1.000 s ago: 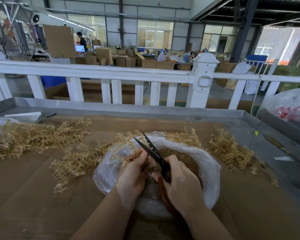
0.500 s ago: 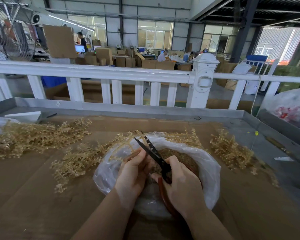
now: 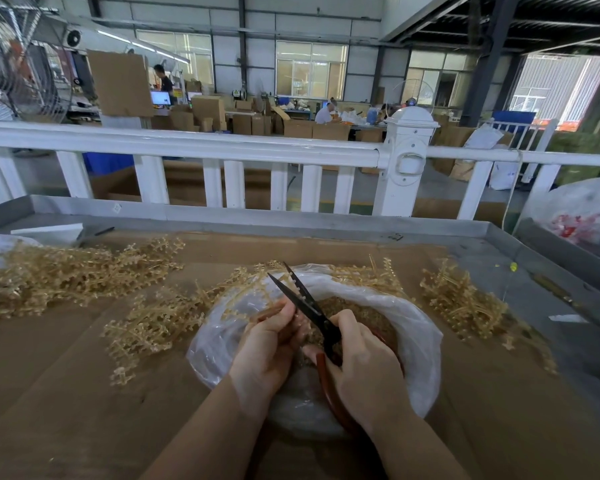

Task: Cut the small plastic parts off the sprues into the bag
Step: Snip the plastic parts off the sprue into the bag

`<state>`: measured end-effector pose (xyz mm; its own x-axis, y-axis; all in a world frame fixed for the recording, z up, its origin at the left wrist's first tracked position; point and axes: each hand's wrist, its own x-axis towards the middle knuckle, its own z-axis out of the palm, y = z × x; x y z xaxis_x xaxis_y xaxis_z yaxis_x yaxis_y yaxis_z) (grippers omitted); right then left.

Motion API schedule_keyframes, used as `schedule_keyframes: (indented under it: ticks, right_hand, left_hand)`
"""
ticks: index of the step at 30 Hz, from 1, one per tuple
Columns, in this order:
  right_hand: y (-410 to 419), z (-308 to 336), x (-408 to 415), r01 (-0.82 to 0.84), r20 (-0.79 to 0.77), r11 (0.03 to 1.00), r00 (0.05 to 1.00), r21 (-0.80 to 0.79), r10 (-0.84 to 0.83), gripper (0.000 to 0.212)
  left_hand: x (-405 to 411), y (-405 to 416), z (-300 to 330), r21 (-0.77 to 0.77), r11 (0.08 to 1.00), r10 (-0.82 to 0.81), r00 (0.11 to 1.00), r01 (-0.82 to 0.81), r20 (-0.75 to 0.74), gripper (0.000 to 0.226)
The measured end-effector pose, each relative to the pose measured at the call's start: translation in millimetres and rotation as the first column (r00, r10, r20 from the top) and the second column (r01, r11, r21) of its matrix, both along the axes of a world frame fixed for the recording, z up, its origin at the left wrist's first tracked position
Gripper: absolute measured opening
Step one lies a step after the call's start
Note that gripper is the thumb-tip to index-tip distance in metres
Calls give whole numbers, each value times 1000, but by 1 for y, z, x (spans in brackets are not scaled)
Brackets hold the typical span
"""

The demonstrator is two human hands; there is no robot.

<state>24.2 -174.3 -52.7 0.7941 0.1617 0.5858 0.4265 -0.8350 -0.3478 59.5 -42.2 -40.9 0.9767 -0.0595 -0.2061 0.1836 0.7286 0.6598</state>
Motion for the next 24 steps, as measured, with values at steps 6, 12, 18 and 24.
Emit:
schedule_keyframes:
  ticks: [6, 12, 18, 24]
  right_hand:
    - [0, -1, 0, 1, 7, 1000, 1000, 4, -1, 29]
    - [0, -2, -1, -2, 21, 1000, 1000, 12, 1, 37]
    - [0, -1, -1, 12, 37, 1000, 999, 21, -13, 35]
    - [-2, -2, -1, -6, 30, 999, 1000, 45, 4, 43]
  left_hand:
    - [1, 0, -1, 7, 1000, -16, 999, 15, 52, 3]
    - [4, 3, -5, -3, 1000, 6, 999, -6, 35, 22]
    - [5, 4, -6, 30, 999, -13, 1000, 14, -28, 27]
    - [3, 4, -4, 55, 996, -63, 997, 66, -43, 34]
